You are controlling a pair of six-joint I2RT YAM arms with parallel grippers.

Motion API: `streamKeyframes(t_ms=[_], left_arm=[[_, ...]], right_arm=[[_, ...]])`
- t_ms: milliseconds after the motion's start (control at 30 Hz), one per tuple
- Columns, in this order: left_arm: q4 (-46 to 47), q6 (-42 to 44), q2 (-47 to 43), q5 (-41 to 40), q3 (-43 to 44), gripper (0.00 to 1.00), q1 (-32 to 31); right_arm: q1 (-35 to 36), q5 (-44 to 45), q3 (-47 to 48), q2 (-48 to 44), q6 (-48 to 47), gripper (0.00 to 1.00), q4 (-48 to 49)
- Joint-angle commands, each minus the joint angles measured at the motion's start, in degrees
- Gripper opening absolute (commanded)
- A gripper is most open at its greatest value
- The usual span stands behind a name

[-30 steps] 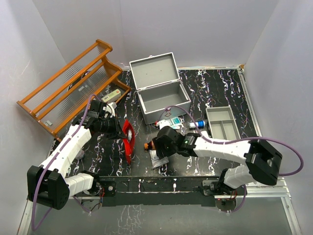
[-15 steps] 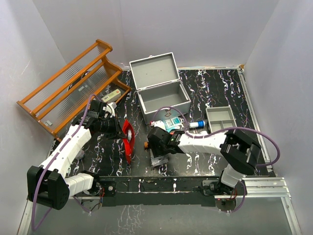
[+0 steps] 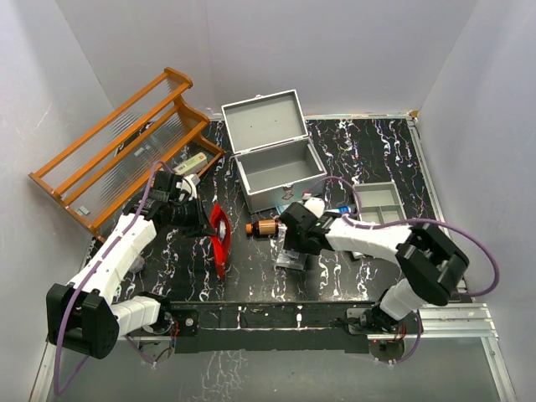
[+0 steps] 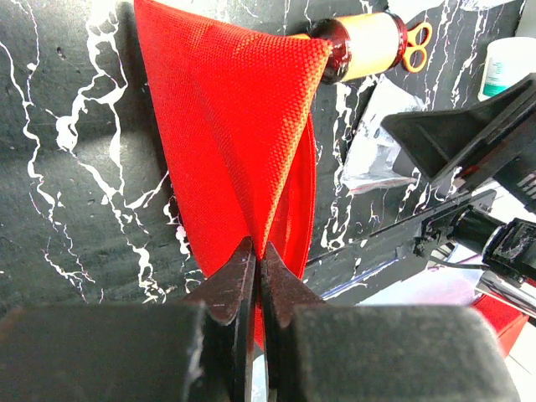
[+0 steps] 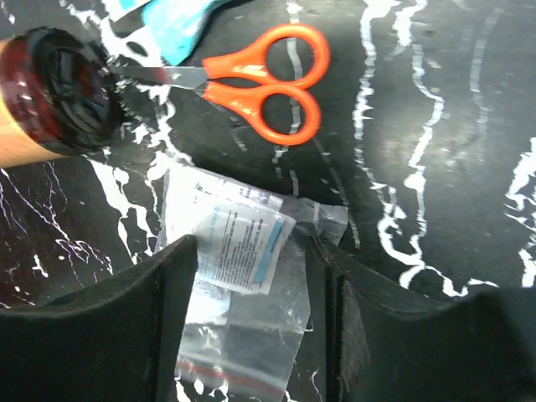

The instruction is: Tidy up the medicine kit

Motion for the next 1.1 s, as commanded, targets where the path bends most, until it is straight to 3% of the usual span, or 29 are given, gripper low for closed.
streamKeyframes(t_ms=[0,167,367,467,767,1067], left_arm=[[0.91,0.44,-0.99,1.04,0.89,0.0,-0.16],[0.62,0.96,-0.78,1.39,1.28,0.0,-0.14],[0.5,1.52,-0.74,2.01,1.25,0.0,-0.22],[0.46,1.76,-0.66,2.18,1.21,0.0,-0.15],[0.13,2.1,-0.39,2.72,1.79,0.0,-0.2],[0.02,2.62,-0.04,3.56,1.73,0.0,-0.15]], right_arm=[[-3.61,-3.8,-1.97,-7.05,6.74,0.56,1.71],[-7.16,-6.22,0.86,-11.76,-3.82,0.65,3.44],[-12.17,-15.17,-1.05,-12.87,-33.12,0.62,5.43],[-13.13,-19.48,-1.39,-11.48,-42.53,0.61,4.27],[-13.79,-26.15,4.33,-1.16,-43.75,0.59,2.52],[-13.78,-26.46,3.33,3.24,-42.09,0.47,1.52]])
